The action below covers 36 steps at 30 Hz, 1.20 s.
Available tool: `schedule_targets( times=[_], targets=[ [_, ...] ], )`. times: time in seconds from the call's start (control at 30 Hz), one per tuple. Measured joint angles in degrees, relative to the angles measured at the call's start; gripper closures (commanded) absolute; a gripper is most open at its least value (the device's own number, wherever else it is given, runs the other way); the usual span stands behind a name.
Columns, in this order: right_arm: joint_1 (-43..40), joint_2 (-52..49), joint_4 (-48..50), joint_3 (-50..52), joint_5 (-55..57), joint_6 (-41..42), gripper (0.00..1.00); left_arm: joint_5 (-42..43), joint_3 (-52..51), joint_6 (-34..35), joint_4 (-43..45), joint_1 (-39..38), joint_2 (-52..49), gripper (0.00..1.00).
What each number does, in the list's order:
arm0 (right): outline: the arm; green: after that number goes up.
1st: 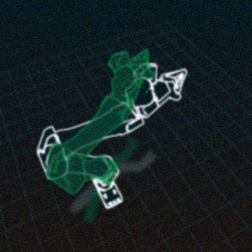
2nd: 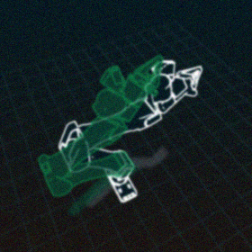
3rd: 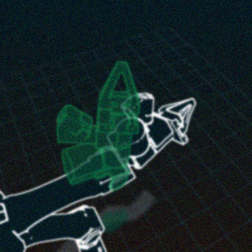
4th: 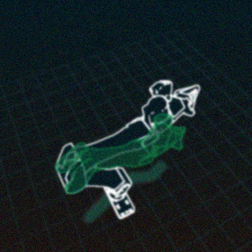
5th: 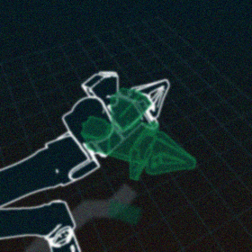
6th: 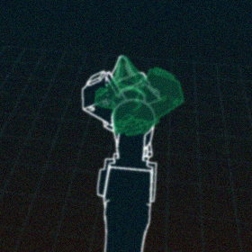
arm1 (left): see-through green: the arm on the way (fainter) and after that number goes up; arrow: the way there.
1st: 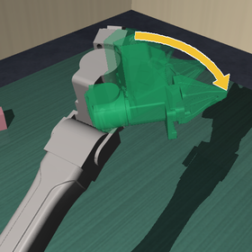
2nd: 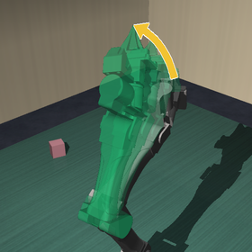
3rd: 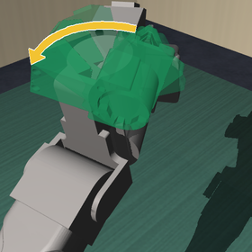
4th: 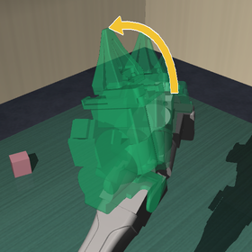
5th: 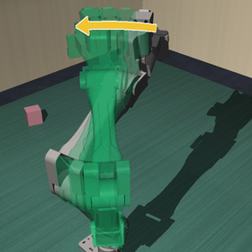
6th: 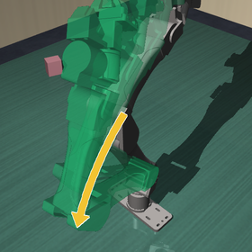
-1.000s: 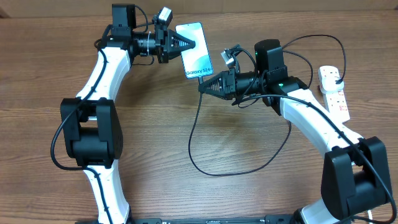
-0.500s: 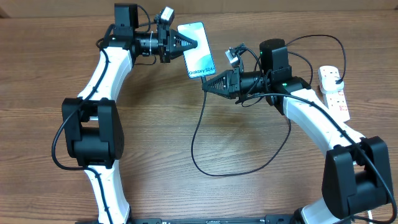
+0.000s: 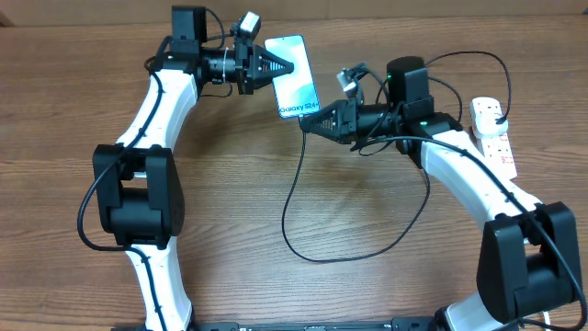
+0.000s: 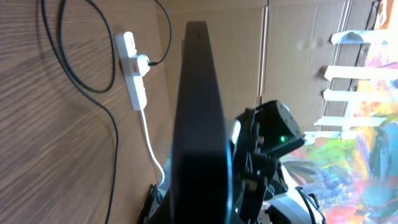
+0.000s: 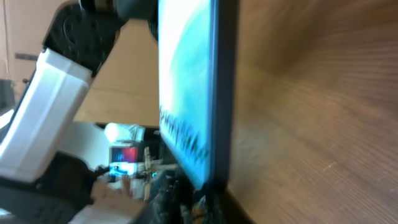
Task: Plug charger to phone and switch on socket
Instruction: 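Lower the plugged phone flat onto the table with both grippers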
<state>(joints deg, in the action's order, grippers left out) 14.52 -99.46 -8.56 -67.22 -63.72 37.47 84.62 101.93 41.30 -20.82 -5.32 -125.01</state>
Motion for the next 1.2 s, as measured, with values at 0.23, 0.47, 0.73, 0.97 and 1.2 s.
schedule_targets(
  times=[0.23,0.47,0.73,0.97,1.2],
  targets=[
    [-1.6,0.0,0.0,-0.3,2.5,-0.1,0.36,2.5,0.0,-1.0,-0.2,-0.7,0.0,0.96],
    [-3.1,0.0,-0.2,-0.3,2.6,-0.1,0.19,2.4,-0.2,-9.8,-0.4,-0.7,0.0,0.96],
    [-5.4,0.0,-8.3,-0.4,5.2,-3.3,0.17,-12.7,-3.9,-19.0,-16.2,-0.7,0.0,0.96],
    [-5.4,0.0,-12.8,-0.4,8.7,-7.0,0.18,-29.0,-4.2,-30.9,-30.0,-0.7,-0.1,0.96],
    [-5.4,0.0,-18.1,-0.4,11.6,-8.8,0.18,-33.5,-4.2,-34.5,-30.7,-0.7,-3.9,0.96]
  ],
)
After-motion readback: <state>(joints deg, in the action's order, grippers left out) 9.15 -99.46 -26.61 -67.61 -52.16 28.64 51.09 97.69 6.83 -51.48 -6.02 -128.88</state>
